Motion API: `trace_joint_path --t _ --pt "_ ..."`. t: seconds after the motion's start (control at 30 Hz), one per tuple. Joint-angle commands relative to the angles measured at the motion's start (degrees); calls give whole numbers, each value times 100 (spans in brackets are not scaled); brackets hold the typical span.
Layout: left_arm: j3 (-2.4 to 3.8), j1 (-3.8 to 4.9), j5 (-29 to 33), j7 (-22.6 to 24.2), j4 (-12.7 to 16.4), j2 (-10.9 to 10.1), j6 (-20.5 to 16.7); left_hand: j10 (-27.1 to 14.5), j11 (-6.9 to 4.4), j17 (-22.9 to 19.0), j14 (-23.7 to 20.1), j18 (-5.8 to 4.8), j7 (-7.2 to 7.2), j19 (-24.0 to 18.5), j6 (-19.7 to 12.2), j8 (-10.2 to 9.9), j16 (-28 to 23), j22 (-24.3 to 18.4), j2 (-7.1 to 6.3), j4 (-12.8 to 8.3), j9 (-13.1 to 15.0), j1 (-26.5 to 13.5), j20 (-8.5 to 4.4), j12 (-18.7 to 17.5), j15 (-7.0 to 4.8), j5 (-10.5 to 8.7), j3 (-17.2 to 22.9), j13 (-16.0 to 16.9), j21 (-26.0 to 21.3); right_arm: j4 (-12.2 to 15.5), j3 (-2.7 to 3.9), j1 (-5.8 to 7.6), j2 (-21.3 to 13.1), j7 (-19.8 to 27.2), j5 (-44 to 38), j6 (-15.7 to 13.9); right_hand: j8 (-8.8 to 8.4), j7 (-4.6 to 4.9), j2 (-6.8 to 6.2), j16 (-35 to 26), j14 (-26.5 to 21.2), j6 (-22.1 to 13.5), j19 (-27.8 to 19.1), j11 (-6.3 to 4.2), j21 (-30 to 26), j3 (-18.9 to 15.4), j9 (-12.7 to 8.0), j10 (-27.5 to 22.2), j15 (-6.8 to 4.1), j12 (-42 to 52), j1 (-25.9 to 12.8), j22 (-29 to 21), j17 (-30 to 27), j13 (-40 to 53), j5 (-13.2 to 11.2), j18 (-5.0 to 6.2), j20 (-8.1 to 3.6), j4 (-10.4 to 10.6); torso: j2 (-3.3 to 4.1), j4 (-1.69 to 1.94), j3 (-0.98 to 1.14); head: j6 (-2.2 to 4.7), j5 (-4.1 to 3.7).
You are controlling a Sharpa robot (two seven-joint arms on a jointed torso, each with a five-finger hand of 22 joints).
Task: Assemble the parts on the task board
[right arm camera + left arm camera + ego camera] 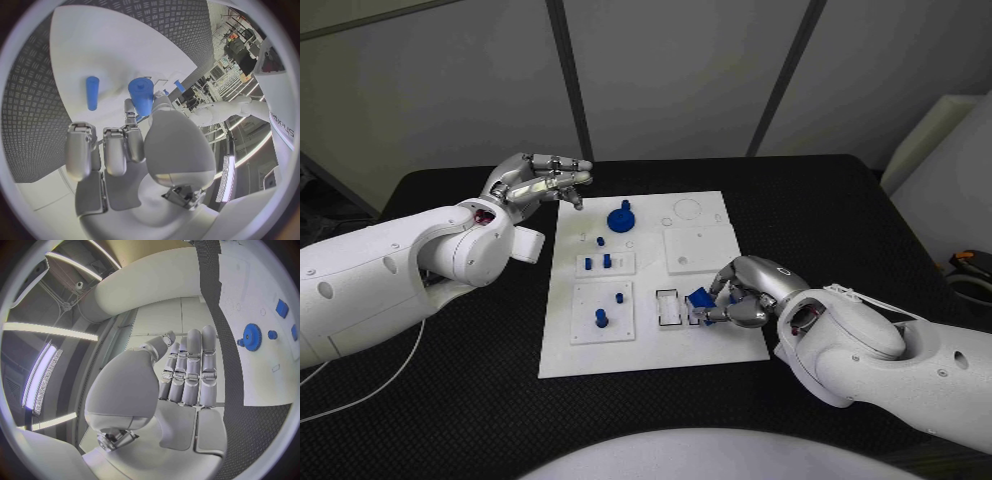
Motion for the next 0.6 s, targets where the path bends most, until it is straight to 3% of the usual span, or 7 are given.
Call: trace_joint_path --t 0.03,0.37,0.6 --pt "3 4 8 0 -2 7 69 -42 -9 -5 -41 -63 31 -44 -10 -25 -25 5 9 31 -4 -33 6 -19 3 -12 9 -2 18 45 3 9 36 27 89 -340 46 -50 68 24 492 94 121 -32 39 -19 91 55 -26 31 15 648 930 445 21 -57 -34 -24 11 9 -5 6 12" --pt "3 3 8 -5 0 11 74 -42 -9 -5 -41 -63 31 -44 -10 -25 -25 5 9 31 -4 -33 6 -19 3 -12 9 -2 18 -47 4 11 251 31 179 -141 70 -60 82 27 494 97 125 -44 45 -116 130 59 -41 15 -121 657 938 443 30 -60 -54 -3 8 1 -4 -6 37" --pt "3 3 8 -11 1 32 86 -42 -9 -5 -41 -63 31 -44 -10 -25 -25 5 9 31 -4 -33 6 -19 3 -12 9 -2 18 -222 5 14 510 -89 195 52 108 -79 130 16 488 94 114 -56 33 -297 199 46 -52 -42 -510 644 917 416 -178 -56 -66 8 11 19 -4 -3 42"
